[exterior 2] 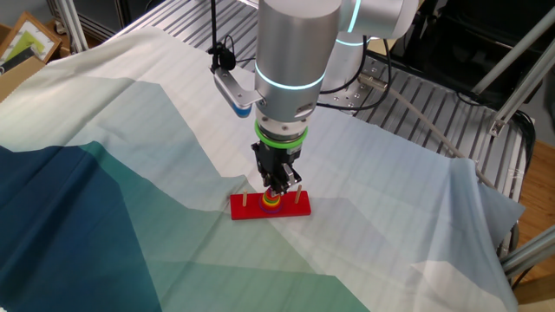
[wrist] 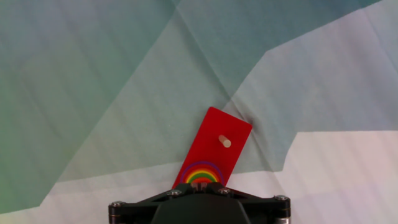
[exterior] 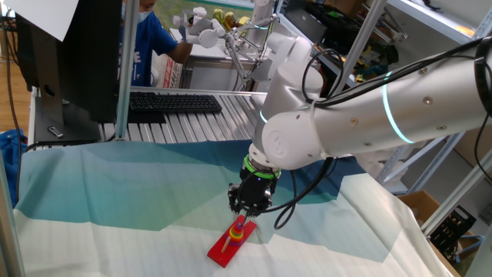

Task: Take out one Hanoi block and throw it aside

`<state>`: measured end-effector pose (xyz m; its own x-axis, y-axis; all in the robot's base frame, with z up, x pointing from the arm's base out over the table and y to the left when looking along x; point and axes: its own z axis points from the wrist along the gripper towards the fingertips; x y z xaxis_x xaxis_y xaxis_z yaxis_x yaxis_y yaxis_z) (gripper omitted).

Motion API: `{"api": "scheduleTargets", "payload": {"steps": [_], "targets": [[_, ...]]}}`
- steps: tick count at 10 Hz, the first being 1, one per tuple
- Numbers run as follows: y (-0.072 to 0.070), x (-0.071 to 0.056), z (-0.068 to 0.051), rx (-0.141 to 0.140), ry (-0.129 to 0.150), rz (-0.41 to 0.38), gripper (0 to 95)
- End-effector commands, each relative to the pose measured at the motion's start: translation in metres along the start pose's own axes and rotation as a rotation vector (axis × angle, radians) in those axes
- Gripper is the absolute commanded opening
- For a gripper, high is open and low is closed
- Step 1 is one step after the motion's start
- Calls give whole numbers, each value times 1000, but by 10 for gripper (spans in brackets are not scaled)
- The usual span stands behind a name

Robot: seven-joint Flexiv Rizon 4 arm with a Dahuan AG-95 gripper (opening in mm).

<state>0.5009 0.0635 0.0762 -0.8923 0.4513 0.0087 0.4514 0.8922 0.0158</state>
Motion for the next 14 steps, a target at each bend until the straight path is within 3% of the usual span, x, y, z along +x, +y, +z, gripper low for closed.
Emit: {"api": "scheduleTargets", "payload": {"steps": [1,14], "targets": [[0,0,2,-1,-2,-3,190],[0,2,7,-7,-4,4,190]]}}
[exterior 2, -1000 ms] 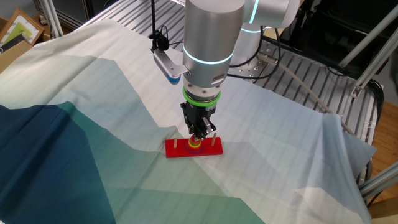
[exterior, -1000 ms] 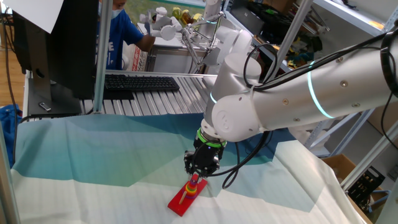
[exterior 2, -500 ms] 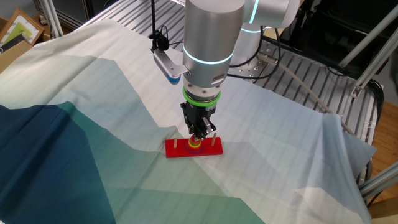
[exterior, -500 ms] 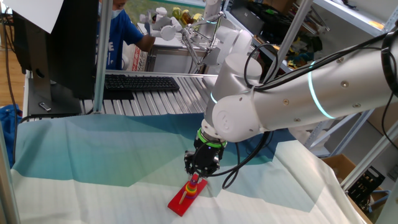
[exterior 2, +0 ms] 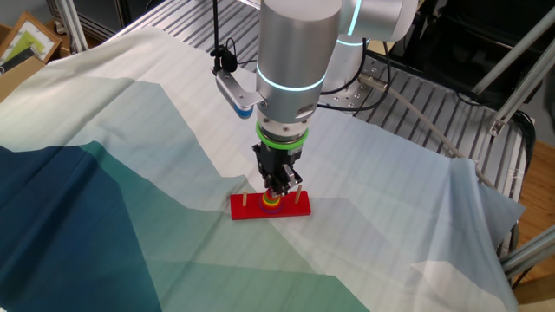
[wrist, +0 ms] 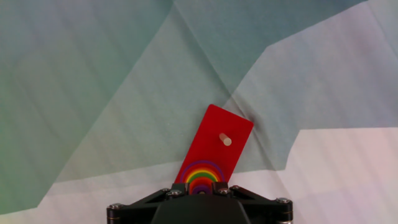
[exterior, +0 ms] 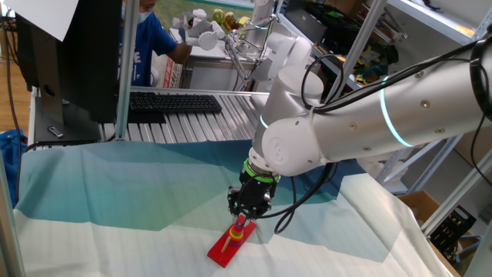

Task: Take out one Hanoi block and throw it aside

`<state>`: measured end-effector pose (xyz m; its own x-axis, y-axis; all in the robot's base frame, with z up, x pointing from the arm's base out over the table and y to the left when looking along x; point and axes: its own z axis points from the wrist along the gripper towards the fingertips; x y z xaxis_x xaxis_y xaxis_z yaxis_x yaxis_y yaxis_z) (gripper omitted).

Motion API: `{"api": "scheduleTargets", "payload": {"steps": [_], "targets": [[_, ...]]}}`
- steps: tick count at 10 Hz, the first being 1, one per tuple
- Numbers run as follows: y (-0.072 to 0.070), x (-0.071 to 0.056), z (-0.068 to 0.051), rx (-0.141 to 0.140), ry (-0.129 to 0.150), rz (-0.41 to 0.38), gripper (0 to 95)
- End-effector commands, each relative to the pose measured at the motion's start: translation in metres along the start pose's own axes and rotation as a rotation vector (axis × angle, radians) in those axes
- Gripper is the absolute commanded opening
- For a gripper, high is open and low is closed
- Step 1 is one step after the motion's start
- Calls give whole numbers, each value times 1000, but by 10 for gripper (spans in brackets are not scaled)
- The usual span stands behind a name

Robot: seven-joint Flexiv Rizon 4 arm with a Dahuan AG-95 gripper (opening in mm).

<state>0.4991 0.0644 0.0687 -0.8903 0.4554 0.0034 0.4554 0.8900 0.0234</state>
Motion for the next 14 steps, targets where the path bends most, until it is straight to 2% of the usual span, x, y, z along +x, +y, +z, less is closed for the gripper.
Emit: {"api": "scheduleTargets", "payload": {"steps": [1,9,10,14], "targets": [[0,0,0,0,0,-1,190],[0,1,3,-11,3,-21,190],[0,1,3,-14,4,-25,0],[0,1,3,-12,3,-28,0]]}}
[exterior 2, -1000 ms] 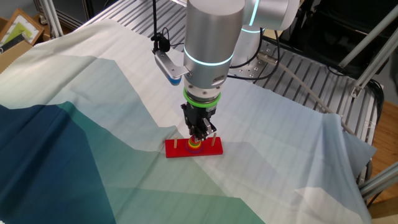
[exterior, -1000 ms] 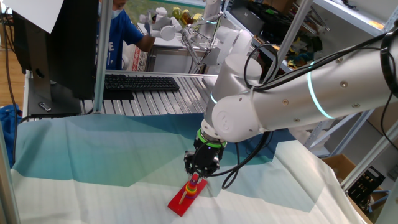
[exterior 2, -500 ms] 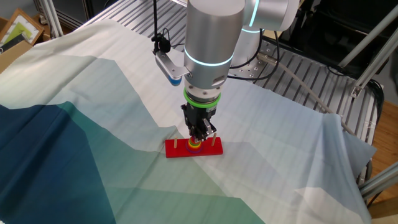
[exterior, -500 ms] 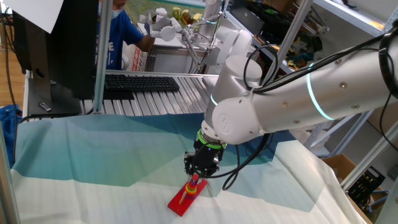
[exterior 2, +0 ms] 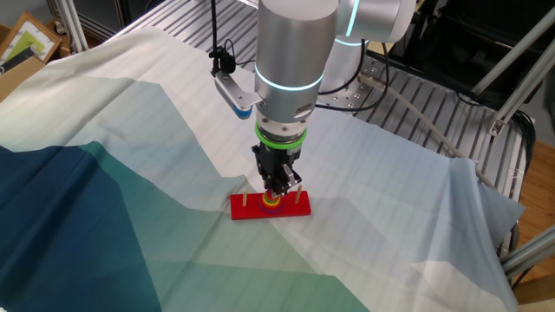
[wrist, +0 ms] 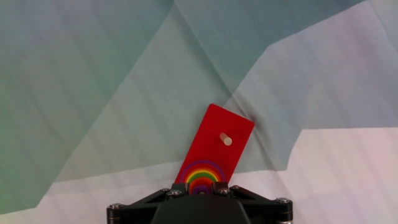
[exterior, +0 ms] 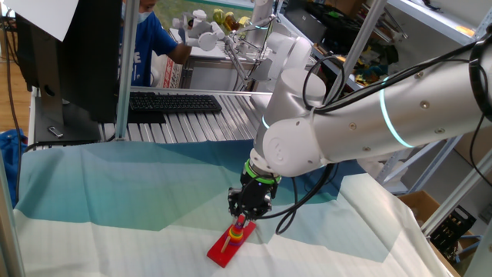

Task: Take out one Hanoi block and throw it aside

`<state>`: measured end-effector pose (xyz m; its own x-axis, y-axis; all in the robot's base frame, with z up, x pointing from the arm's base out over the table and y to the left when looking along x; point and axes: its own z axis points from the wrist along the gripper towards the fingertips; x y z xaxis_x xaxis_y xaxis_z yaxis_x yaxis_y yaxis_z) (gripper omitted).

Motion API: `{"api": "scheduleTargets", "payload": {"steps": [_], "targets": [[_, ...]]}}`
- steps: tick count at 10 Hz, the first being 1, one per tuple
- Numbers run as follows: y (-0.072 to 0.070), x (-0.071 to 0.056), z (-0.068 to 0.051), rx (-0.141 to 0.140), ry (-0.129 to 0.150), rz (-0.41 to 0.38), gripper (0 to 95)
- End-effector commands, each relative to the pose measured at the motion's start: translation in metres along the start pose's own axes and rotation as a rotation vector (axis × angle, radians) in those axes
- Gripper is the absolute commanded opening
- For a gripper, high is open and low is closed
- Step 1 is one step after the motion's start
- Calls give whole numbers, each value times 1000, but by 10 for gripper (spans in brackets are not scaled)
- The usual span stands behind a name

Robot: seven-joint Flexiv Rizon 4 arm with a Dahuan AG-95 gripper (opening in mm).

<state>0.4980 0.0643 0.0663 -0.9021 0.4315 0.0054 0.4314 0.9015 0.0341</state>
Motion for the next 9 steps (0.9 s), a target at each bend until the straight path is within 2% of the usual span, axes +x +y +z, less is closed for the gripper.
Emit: {"api": "scheduleTargets", "payload": {"steps": [1,6,9], "targets": [[0,0,0,0,1,-3,0],[-1,1,-3,5,11,-3,0],[-7,3,-12,-4,24,-11,0]]}}
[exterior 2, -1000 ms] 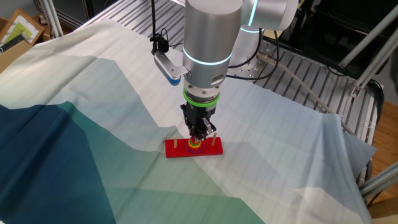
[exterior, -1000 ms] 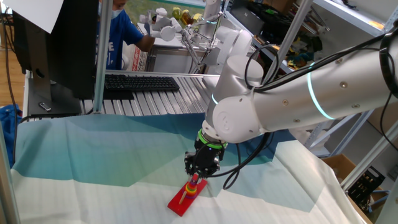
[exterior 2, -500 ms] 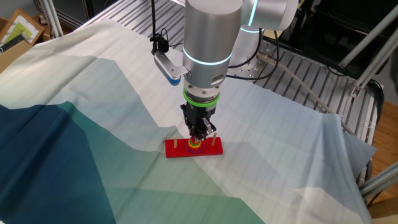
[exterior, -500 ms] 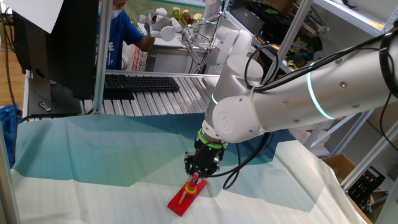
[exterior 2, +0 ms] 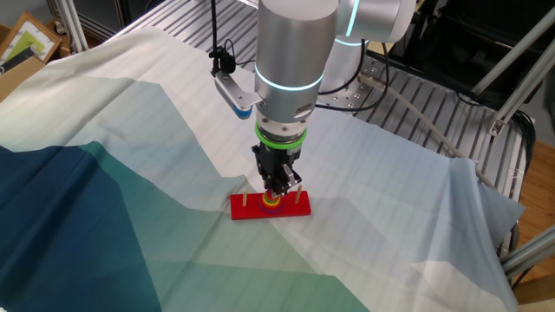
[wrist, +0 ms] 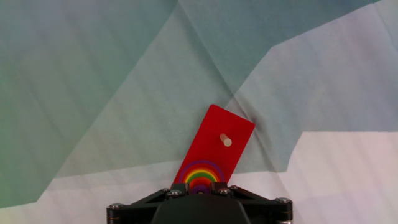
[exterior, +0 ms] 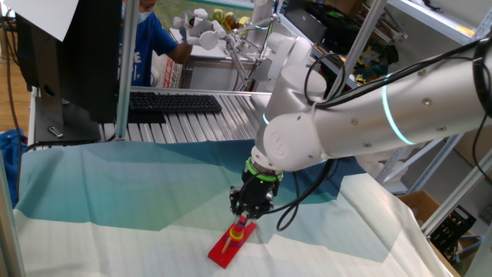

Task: Take out one Hanoi block and throw it aside

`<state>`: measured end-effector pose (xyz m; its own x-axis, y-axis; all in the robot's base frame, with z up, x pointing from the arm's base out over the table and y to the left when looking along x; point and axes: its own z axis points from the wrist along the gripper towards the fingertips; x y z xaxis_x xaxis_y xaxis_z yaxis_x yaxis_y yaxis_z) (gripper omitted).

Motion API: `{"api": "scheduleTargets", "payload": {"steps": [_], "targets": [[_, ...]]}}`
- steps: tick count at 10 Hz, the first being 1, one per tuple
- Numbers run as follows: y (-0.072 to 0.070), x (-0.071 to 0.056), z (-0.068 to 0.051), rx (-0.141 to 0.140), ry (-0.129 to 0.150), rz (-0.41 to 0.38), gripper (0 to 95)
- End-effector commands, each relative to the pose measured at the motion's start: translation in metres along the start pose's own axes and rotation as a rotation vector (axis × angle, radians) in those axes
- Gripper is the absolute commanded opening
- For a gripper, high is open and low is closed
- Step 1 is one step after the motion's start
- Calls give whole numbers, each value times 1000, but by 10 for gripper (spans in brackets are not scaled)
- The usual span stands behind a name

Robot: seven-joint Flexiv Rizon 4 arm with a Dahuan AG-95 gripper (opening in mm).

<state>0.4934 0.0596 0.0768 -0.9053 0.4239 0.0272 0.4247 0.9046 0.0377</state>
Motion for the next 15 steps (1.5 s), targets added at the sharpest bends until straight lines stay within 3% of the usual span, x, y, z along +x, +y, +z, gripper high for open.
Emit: {"api": "scheduleTargets", "payload": {"steps": [1,4,7,11,13,15], "targets": [[-3,1,-5,1,4,-8,0],[-10,1,-12,0,8,-33,0],[-30,-12,-5,-7,7,-94,0],[-59,-17,-1,-7,1,-151,0],[-60,-17,-1,11,-4,-173,0],[-60,-17,0,12,-5,-167,0]]}}
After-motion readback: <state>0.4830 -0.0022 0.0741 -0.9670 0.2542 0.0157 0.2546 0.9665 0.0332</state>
